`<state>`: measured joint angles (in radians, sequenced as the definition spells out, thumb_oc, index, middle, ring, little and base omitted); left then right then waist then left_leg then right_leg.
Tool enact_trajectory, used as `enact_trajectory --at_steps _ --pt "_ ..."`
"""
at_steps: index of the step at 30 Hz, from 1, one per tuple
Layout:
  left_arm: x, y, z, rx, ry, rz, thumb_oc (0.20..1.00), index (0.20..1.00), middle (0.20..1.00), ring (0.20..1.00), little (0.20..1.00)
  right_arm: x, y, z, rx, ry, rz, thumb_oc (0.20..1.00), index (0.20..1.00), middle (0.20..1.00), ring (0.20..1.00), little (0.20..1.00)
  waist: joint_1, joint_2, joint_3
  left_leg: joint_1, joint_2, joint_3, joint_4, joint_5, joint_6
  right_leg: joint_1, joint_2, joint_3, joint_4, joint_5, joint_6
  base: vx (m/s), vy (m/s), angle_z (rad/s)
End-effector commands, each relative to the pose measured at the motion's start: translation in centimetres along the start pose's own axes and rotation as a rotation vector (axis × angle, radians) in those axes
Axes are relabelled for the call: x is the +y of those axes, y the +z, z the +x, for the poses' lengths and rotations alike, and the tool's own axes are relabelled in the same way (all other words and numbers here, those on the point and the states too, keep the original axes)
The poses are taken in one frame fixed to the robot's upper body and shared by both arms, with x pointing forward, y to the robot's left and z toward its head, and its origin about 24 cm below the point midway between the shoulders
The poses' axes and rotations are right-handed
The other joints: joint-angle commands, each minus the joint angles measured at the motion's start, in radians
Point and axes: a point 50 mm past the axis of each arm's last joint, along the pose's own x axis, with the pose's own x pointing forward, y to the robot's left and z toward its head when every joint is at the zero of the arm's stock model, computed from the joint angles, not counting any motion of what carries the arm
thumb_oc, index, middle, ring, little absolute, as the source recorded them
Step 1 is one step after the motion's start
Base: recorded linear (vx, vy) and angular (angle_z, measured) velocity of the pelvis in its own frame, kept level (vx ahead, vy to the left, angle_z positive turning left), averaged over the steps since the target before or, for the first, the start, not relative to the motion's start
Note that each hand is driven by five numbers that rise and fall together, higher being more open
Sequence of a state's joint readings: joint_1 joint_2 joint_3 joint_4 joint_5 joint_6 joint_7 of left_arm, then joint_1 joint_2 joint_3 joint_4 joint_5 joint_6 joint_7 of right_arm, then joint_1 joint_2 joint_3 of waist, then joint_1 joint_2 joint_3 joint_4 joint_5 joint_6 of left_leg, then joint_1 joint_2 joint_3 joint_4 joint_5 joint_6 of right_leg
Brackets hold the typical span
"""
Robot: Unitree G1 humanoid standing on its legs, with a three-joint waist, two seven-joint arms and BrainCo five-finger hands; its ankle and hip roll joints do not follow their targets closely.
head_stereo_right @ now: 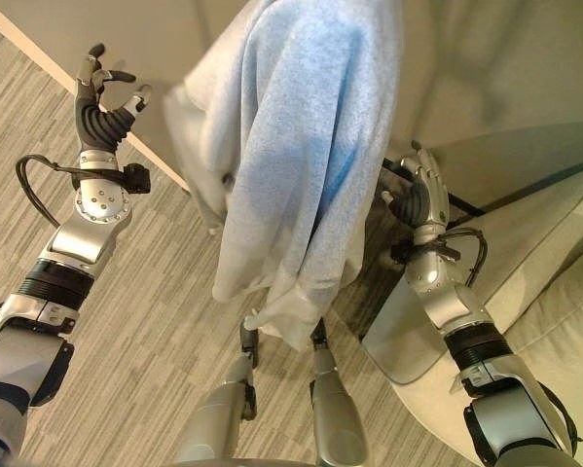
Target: Hang the clothes on the sofa on the clothes rack.
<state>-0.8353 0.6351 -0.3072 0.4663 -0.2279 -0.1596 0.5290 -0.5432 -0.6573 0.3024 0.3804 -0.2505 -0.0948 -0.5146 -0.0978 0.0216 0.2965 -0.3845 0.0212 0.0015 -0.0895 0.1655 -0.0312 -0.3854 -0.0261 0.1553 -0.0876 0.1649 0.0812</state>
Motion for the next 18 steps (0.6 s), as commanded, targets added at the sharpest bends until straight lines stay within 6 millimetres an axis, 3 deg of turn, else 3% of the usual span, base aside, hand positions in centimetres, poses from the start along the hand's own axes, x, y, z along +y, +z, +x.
enact_trajectory --at_steps 1,2,4,5,7,9,12,18 --pt "0.5 2.2 1.2 -0.084 0.007 -0.123 1.0 1.0 1.0 1.0 1.0 -3.0 1.3 1.6 -0.08 -0.118 0.021 1.0 1.0 1.0 1.0 1.0 0.008 -0.014 -0.035 0.102 0.009 0.021 0.002 -0.104 -0.028 0.068 -0.05 -0.042 0.008 -0.063 0.09 -0.12 -0.004 -0.01" --pt "1.0 1.8 0.8 -0.072 -0.005 -0.134 1.0 1.0 1.0 1.0 1.0 -4.6 1.0 1.7 -0.084 -0.157 0.005 1.0 1.0 1.0 1.0 1.0 0.007 -0.019 -0.038 0.119 0.009 0.025 0.002 -0.108 -0.028 0.083 -0.051 -0.05 0.011 -0.064 0.089 -0.08 0.001 0.01" --pt "1.4 1.3 0.3 -0.058 -0.015 -0.157 1.0 1.0 1.0 1.0 1.0 -5.8 0.9 1.5 -0.09 -0.181 0.002 1.0 1.0 1.0 1.0 1.0 0.003 -0.022 -0.045 0.142 0.01 0.029 0.002 -0.116 -0.028 0.103 -0.056 -0.057 0.014 -0.068 0.089 -0.03 0.001 0.01" --pt "2.6 0.3 -0.5 -0.034 -0.011 -0.15 1.0 1.0 1.0 1.0 1.0 -7.2 0.0 0.7 -0.077 -0.186 -0.041 1.0 1.0 1.0 1.0 1.0 -0.001 -0.026 -0.071 0.173 0.015 0.039 0.002 -0.123 -0.03 0.132 -0.057 -0.067 0.013 -0.067 0.088 0.0 0.0 0.0" --pt "3.2 -0.1 -0.9 -0.024 -0.01 -0.144 1.0 1.0 1.0 1.0 1.0 -7.8 -0.2 0.3 -0.077 -0.19 -0.053 1.0 1.0 1.0 1.0 1.0 0.0 -0.03 -0.085 0.187 0.016 0.044 0.002 -0.127 -0.029 0.148 -0.058 -0.072 0.01 -0.07 0.088 0.06 -0.007 0.03" --pt "5.4 -1.4 -2.4 0.002 0.013 -0.11 1.0 1.0 1.0 1.0 1.0 -10.0 -1.2 -0.9 -0.064 -0.199 -0.114 1.0 1.0 1.0 1.0 1.0 0.0 -0.04 -0.14 0.233 0.023 0.056 0.002 -0.141 -0.028 0.192 -0.059 -0.085 0.009 -0.085 0.086 0.13 -0.007 0.05" --pt "6.9 -2.2 -3.3 0.025 0.031 -0.097 1.0 1.0 1.0 1.0 1.0 -11.0 -2.2 -1.8 -0.03 -0.191 -0.153 1.0 1.0 1.0 1.0 1.0 0.003 -0.045 -0.178 0.268 0.025 0.061 0.002 -0.157 -0.028 0.225 -0.06 -0.091 0.008 -0.096 0.086 0.07 0.001 0.09" --pt "14.0 -5.4 -7.9 0.158 0.151 0.075 1.0 1.0 1.0 1.0 1.0 -15.5 -5.3 -5.3 0.099 -0.204 -0.327 1.0 1.0 1.0 1.0 1.0 0.011 -0.062 -0.277 0.359 0.031 0.086 0.002 -0.186 -0.024 0.307 -0.063 -0.112 0.012 -0.118 0.089 0.08 0.012 0.0"
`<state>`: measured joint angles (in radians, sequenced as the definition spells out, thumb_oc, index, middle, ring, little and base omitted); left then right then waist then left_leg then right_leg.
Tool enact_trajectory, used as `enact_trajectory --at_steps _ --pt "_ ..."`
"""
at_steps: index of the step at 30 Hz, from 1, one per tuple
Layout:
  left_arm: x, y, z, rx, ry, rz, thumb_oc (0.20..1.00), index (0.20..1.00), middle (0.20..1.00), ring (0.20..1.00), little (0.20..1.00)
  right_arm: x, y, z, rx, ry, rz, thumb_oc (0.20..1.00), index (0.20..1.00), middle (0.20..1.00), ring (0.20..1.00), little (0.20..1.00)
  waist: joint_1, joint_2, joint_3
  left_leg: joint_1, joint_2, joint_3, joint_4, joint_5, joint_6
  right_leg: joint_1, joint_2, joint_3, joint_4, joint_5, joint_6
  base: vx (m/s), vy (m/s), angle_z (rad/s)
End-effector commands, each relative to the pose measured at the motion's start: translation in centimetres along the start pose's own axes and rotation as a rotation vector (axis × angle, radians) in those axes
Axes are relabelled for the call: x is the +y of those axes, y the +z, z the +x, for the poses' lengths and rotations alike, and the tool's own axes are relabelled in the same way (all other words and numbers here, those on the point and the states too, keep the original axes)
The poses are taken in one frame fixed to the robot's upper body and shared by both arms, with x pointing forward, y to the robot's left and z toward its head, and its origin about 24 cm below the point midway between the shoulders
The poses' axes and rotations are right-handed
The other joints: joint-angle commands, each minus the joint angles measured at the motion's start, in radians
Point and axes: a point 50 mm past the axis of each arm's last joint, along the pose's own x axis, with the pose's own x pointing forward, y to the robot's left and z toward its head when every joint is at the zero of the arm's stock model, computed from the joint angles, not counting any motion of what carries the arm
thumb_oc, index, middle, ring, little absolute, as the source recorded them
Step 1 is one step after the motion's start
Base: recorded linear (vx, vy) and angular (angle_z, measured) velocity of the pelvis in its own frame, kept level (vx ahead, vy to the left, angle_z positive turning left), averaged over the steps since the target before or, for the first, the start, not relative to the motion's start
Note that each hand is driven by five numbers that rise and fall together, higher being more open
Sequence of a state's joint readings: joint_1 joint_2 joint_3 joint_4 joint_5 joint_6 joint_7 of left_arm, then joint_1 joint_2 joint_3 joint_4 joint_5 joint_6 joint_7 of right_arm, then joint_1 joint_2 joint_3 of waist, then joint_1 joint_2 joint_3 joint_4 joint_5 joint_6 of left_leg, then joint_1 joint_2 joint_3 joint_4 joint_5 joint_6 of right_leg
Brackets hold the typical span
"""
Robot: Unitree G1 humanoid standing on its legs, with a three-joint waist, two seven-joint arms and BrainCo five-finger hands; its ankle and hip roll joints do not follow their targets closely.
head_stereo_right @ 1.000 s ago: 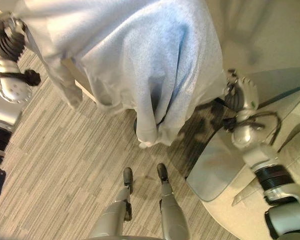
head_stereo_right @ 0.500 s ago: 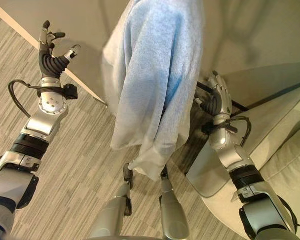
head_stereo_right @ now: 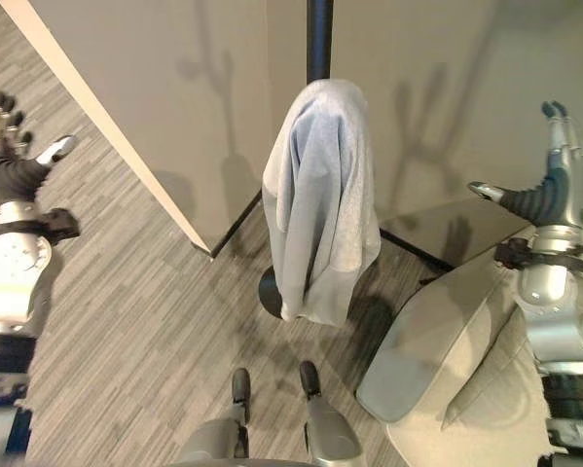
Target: Hang the clothes on the sofa on the clothes rack.
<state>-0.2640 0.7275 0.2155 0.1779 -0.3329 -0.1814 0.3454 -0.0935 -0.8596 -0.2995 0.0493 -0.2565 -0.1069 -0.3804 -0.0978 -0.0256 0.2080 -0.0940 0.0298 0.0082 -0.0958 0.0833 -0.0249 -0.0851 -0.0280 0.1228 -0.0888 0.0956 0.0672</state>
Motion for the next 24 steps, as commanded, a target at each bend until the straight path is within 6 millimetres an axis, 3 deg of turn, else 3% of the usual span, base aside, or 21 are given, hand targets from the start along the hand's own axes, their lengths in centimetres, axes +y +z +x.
enact_trajectory --at_steps 1,2,3,5,8,9,10,11,12,13,14,15,16,17,20,21,22,24 --pt "1.1 -0.9 -0.4 0.005 -0.025 0.086 1.0 1.0 1.0 1.0 1.0 -1.1 -1.3 -0.4 0.0 0.03 -0.121 1.0 1.0 1.0 1.0 1.0 0.011 -0.013 -0.19 0.072 0.023 0.08 0.009 -0.105 -0.03 0.01 -0.061 -0.079 0.012 -0.049 0.104 0.0 0.0 0.0" --pt "3.4 -2.7 -2.2 0.09 0.004 0.134 1.0 1.0 1.0 1.0 1.0 -2.6 -2.9 -1.4 0.06 0.017 -0.185 1.0 1.0 1.0 1.0 1.0 0.01 -0.017 -0.208 0.084 0.023 0.088 0.009 -0.098 -0.029 0.017 -0.063 -0.082 0.02 -0.046 0.103 0.04 0.016 0.0" --pt "3.4 -2.8 -2.3 0.094 0.002 0.135 1.0 1.0 1.0 1.0 1.0 -2.6 -2.9 -1.6 0.06 0.02 -0.187 1.0 1.0 1.0 1.0 1.0 0.011 -0.014 -0.212 0.089 0.024 0.087 0.009 -0.11 -0.029 0.024 -0.062 -0.083 0.017 -0.055 0.104 0.07 0.022 0.05" --pt "5.4 -4.4 -4.0 0.177 0.037 0.192 1.0 1.0 1.0 1.0 1.0 -3.9 -4.4 -2.7 0.122 0.004 -0.246 1.0 1.0 1.0 1.0 1.0 0.012 -0.019 -0.225 0.102 0.024 0.091 0.009 -0.105 -0.028 0.031 -0.063 -0.084 0.022 -0.051 0.104 0.06 0.019 0.04" --pt "8.1 -7.9 -8.2 0.378 0.063 0.293 1.0 1.0 1.0 1.0 1.0 -6.4 -7.7 -5.2 0.27 0.016 -0.387 1.0 1.0 1.0 1.0 1.0 0.01 -0.018 -0.245 0.123 0.025 0.094 0.009 -0.121 -0.027 0.048 -0.065 -0.086 0.022 -0.061 0.106 0.06 0.026 -0.01" --pt "10.2 -10.6 -12.2 0.552 0.05 0.427 1.0 1.0 1.0 1.0 1.0 -8.8 -11.1 -8.2 0.45 0.006 -0.48 1.0 1.0 1.0 1.0 1.0 0.005 -0.022 -0.248 0.133 0.024 0.094 0.009 -0.119 -0.025 0.058 -0.068 -0.089 0.025 -0.058 0.108 0.07 0.048 0.0" --pt "11.4 -12.4 -15.0 0.693 0.063 0.427 1.0 1.0 1.0 1.0 1.0 -10.0 -13.4 -10.5 0.6 0.007 -0.495 1.0 1.0 1.0 1.0 1.0 0.004 -0.02 -0.255 0.14 0.022 0.096 0.009 -0.127 -0.025 0.063 -0.069 -0.088 0.023 -0.062 0.111 0.02 0.046 -0.01" --pt "11.8 -13.5 -16.9 0.776 0.048 0.45 1.0 1.0 1.0 1.0 1.0 -10.6 -15.3 -12.6 0.724 0.022 -0.502 1.0 1.0 1.0 1.0 1.0 0.005 -0.021 -0.25 0.141 0.021 0.098 0.009 -0.12 -0.024 0.063 -0.072 -0.089 0.028 -0.058 0.111 0.04 0.036 0.0" --pt "11.8 -13.5 -16.9 0.776 0.048 0.45 1.0 1.0 1.0 1.0 1.0 -10.6 -15.3 -12.6 0.723 0.022 -0.501 1.0 1.0 1.0 1.0 1.0 0.005 -0.02 -0.253 0.142 0.021 0.098 0.009 -0.127 -0.024 0.065 -0.072 -0.089 0.026 -0.062 0.112 -0.04 0.016 -0.02" --pt "12.2 -14.6 -18.9 0.872 0.035 0.477 1.0 1.0 1.0 1.0 1.0 -10.3 -16.6 -14.7 0.827 0.051 -0.479 1.0 1.0 1.0 1.0 1.0 0.005 -0.021 -0.249 0.143 0.02 0.099 0.009 -0.119 -0.024 0.062 -0.072 -0.089 0.03 -0.057 0.112 0.0 0.0 0.0" --pt "12.1 -15.8 -21.8 0.994 0.016 0.457 1.0 1.0 1.0 1.0 1.0 -9.9 -18.2 -18.6 1.007 0.094 -0.437 1.0 1.0 1.0 1.0 1.0 0.005 -0.021 -0.246 0.142 0.018 0.099 0.009 -0.123 -0.024 0.061 -0.074 -0.09 0.031 -0.059 0.114 0.0 0.0 0.0" --pt "12.2 -15.9 -21.8 0.994 0.017 0.456 1.0 1.0 1.0 1.0 1.0 -9.9 -18.3 -18.6 1.006 0.093 -0.435 1.0 1.0 1.0 1.0 1.0 0.005 -0.021 -0.246 0.143 0.018 0.1 0.009 -0.124 -0.023 0.061 -0.074 -0.09 0.032 -0.06 0.115 -0.02 0.023 -0.04" --pt "11.3 -17.0 -24.5 1.106 -0.018 0.416 1.0 1.0 1.0 1.0 1.0 -8.4 -19.5 -23.4 1.221 0.133 -0.343 1.0 1.0 1.0 1.0 1.0 0.006 -0.022 -0.24 0.141 0.017 0.1 0.009 -0.118 -0.023 0.057 -0.074 -0.09 0.034 -0.057 0.115 -0.04 0.006 -0.15" --pt "10.1 -18.0 -27.2 1.223 -0.088 0.401 1.0 1.0 1.0 1.0 1.0 -6.6 -19.7 -27.3 1.382 0.161 -0.247 1.0 1.0 1.0 1.0 1.0 0.005 -0.022 -0.234 0.138 0.016 0.098 0.009 -0.116 -0.022 0.055 -0.074 -0.092 0.036 -0.055 0.115 -0.04 0.002 -0.06" --pt "7.9 -19.1 -29.3 1.326 -0.135 0.333 1.0 1.0 1.0 1.0 1.0 -3.4 -18.7 -32.0 1.566 0.19 -0.091 1.0 1.0 1.0 1.0 1.0 0.0 -0.021 -0.228 0.134 0.016 0.095 0.009 -0.111 -0.022 0.048 -0.073 -0.091 0.041 -0.053 0.115 -0.01 -0.005 0.03" --pt "6.6 -19.5 -30.8 1.384 -0.233 0.354 1.0 1.0 1.0 1.0 1.0 -1.6 -17.4 -35.6 1.697 0.21 0.008 1.0 1.0 1.0 1.0 1.0 -0.007 -0.02 -0.225 0.134 0.015 0.096 0.009 -0.112 -0.022 0.046 -0.072 -0.091 0.042 -0.054 0.114 0.0 0.0 0.0" --pt "5.9 -19.6 -31.6 1.408 -0.29 0.372 1.0 1.0 1.0 1.0 1.0 -0.8 -16.7 -37.0 1.749 0.237 0.04 1.0 1.0 1.0 1.0 1.0 -0.009 -0.02 -0.224 0.134 0.015 0.097 0.009 -0.112 -0.022 0.045 -0.072 -0.09 0.042 -0.054 0.114 0.0 -0.012 0.08" --pt "5.9 -19.6 -31.6 1.408 -0.29 0.372 1.0 1.0 1.0 1.0 1.0 -0.8 -16.7 -37.0 1.749 0.237 0.04 1.0 1.0 1.0 1.0 1.0 -0.009 -0.02 -0.224 0.134 0.015 0.097 0.009 -0.112 -0.022 0.045 -0.072 -0.09 0.042 -0.054 0.114 0.0 -0.006 0.01"
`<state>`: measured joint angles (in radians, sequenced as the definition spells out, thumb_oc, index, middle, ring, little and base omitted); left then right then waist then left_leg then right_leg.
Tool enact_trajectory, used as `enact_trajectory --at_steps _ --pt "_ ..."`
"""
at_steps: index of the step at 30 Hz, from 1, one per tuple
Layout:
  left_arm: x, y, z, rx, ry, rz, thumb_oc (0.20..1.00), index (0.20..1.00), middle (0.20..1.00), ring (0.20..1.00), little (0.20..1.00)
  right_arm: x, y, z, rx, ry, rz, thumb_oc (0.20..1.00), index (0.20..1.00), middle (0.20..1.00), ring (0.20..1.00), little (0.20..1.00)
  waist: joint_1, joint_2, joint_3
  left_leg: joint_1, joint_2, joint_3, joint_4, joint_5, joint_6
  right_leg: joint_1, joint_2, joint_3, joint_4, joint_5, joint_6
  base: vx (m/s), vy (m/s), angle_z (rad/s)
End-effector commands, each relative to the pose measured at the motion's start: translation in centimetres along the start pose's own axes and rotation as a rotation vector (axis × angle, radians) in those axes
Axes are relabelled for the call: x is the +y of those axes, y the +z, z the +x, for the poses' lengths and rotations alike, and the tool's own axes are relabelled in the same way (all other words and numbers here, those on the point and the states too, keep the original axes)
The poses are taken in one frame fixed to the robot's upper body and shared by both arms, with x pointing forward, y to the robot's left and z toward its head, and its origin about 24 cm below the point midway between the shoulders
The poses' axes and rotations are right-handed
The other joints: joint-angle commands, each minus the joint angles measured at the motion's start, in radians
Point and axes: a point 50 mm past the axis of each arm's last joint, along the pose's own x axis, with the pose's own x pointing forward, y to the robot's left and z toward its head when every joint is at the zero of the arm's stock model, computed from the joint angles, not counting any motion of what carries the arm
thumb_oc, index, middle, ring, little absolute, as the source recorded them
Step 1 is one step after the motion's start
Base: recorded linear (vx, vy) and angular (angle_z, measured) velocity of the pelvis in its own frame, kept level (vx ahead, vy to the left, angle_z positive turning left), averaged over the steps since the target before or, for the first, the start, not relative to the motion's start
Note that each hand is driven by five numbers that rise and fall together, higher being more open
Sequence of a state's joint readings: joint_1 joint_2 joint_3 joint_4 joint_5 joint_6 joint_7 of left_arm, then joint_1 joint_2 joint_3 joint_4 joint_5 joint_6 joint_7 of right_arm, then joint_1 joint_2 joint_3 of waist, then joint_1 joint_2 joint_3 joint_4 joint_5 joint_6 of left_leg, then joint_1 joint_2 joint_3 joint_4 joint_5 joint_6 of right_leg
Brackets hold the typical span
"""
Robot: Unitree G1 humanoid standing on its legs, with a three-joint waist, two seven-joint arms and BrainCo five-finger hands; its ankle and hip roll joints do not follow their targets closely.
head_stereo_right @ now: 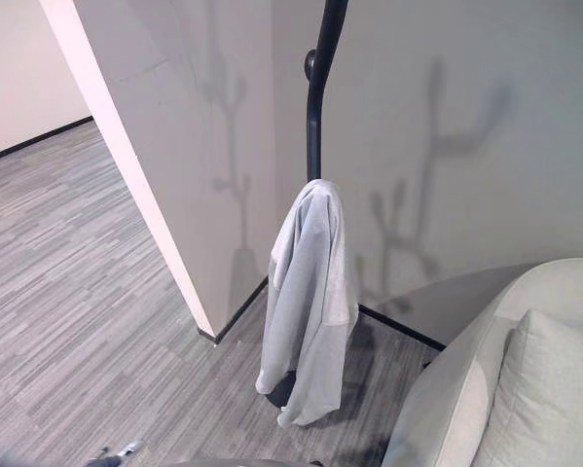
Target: Hang the clothes on the sofa on the clothes rack.
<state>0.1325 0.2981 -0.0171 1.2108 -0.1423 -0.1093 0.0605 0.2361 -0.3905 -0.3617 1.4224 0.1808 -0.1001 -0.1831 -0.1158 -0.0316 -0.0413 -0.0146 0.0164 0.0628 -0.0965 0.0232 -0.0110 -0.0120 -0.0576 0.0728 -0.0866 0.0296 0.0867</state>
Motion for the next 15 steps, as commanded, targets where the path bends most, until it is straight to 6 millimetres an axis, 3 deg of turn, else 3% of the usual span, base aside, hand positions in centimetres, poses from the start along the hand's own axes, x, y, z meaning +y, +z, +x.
enact_trajectory --at_steps 1,3,6,11,15 --pt "1.3 2.7 0.3 -0.115 0.014 0.059 1.0 1.0 1.0 1.0 1.0 0.2 2.7 0.2 -0.097 0.078 -0.003 1.0 1.0 1.0 1.0 1.0 0.004 -0.01 0.032 0.06 0.031 0.049 0.009 -0.053 -0.038 -0.03 -0.04 -0.035 0.044 0.01 0.091 -0.01 -0.01 -0.07" --pt "-0.7 2.6 0.3 -0.104 -0.052 0.079 1.0 1.0 1.0 1.0 1.0 3.7 1.5 -0.5 -0.064 0.198 -0.105 1.0 1.0 1.0 1.0 1.0 0.002 -0.006 0.036 0.06 0.03 0.053 0.009 -0.051 -0.037 -0.033 -0.041 -0.035 0.048 0.01 0.087 -0.01 -0.002 0.03" --pt "-2.3 2.5 0.3 -0.087 -0.1 0.106 1.0 1.0 1.0 1.0 1.0 7.4 0.7 -1.6 -0.071 0.324 -0.218 1.0 1.0 1.0 1.0 1.0 0.004 -0.002 0.037 0.066 0.03 0.056 0.009 -0.053 -0.037 -0.029 -0.041 -0.035 0.049 0.009 0.083 0.0 0.009 0.0" --pt "-3.4 2.7 0.3 -0.087 -0.136 0.131 1.0 1.0 1.0 1.0 1.0 9.3 1.3 -2.3 -0.126 0.391 -0.312 1.0 1.0 1.0 1.0 1.0 0.001 0.005 0.038 0.079 0.028 0.062 0.009 -0.057 -0.035 -0.023 -0.044 -0.035 0.051 0.007 0.079 0.01 0.018 -0.01" --pt "-3.8 3.1 0.4 -0.095 -0.149 0.139 1.0 1.0 1.0 1.0 1.0 9.7 2.4 -2.4 -0.169 0.4 -0.33 1.0 1.0 1.0 1.0 1.0 0.001 0.009 0.038 0.082 0.026 0.066 0.009 -0.059 -0.034 -0.021 -0.046 -0.036 0.051 0.007 0.079 0.01 0.024 -0.02"
